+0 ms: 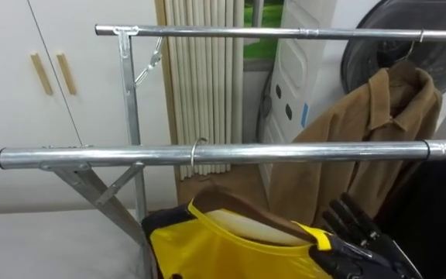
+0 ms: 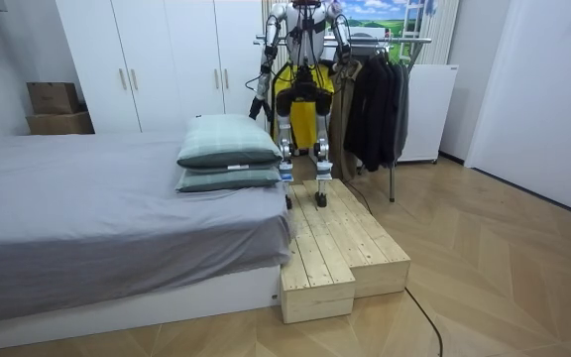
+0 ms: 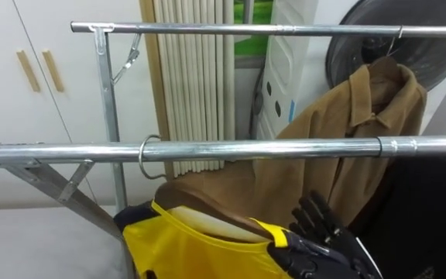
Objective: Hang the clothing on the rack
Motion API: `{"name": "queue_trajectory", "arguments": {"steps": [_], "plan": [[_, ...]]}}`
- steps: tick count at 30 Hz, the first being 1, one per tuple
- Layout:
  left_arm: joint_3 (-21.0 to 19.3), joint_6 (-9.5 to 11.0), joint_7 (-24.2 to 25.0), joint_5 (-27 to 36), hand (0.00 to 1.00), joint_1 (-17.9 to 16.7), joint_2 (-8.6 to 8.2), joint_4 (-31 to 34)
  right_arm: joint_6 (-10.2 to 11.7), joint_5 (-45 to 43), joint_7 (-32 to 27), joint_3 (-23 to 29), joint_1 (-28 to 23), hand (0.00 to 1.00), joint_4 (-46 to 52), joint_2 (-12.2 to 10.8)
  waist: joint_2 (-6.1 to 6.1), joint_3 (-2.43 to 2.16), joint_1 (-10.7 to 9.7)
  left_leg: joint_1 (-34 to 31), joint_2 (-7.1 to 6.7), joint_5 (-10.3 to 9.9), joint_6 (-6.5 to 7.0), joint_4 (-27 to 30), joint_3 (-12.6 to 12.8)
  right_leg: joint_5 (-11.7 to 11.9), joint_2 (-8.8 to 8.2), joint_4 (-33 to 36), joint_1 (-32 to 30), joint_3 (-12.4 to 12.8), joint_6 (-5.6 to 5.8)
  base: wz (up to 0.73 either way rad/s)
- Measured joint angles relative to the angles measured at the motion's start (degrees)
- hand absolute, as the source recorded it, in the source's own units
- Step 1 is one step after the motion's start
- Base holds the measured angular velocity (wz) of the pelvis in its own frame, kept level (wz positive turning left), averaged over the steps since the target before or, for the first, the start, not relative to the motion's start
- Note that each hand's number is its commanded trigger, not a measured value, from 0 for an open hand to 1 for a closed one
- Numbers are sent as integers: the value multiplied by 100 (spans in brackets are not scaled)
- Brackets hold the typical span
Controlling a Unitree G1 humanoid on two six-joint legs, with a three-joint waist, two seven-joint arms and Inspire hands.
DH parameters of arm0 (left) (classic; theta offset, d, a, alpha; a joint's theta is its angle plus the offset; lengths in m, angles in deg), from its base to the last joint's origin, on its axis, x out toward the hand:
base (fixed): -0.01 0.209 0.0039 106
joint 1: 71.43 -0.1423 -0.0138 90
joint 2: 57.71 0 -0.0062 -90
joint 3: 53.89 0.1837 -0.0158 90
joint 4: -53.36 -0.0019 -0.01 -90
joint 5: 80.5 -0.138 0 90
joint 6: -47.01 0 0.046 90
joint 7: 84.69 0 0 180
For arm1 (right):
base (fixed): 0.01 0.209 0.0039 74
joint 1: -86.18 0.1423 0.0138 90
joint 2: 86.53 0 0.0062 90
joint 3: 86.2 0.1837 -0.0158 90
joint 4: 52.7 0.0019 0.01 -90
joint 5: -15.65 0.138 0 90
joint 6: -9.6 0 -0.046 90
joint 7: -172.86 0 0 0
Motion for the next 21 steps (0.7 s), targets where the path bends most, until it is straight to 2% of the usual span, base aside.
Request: {"name": "queue_trajectory", "arguments": {"steps": [4, 6, 8, 11, 14, 21], "plan": [[1, -34, 0, 2, 0, 0, 8, 16, 0, -149, 80, -33, -14, 0, -230, 31, -43, -4, -46, -4, 0, 0, 0, 4, -35, -1, -6, -7, 18, -28, 1, 4], [-8, -72, 16, -11, 0, 14, 40, 22, -66, -705, 197, -41, -22, 0, -702, 32, -77, -24, -92, -27, -2, 0, 0, 13, -78, -4, -12, -13, 21, -71, 6, 9], [-28, -88, 100, -16, 0, 14, 63, 20, -190, -1169, 267, -33, -28, 0, -1059, 43, -101, -22, -136, -45, -2, 0, 0, 24, -82, -5, -13, -17, 15, -78, 5, 0], [-51, -111, 246, -42, 0, 14, 106, 48, -222, -1816, 390, -88, -47, 0, -1913, 103, -99, -42, -155, -55, -2, -1, -1, 35, -91, -8, -15, -26, 13, -96, 3, 0], [-53, -171, 385, -50, 0, 13, 129, 130, -374, -2377, 504, -102, -148, 0, -2455, 182, -88, -36, -153, -64, -3, -2, -1, 40, -92, -25, -19, -24, 6, -110, -9, 0], [-48, -203, 523, -173, 0, 19, 217, 209, -342, -3498, 947, -133, -302, 0, -2985, 214, -123, -20, -171, -57, 3, -26, -15, 133, -167, -67, -25, -17, 11, -168, -24, 4]]}}
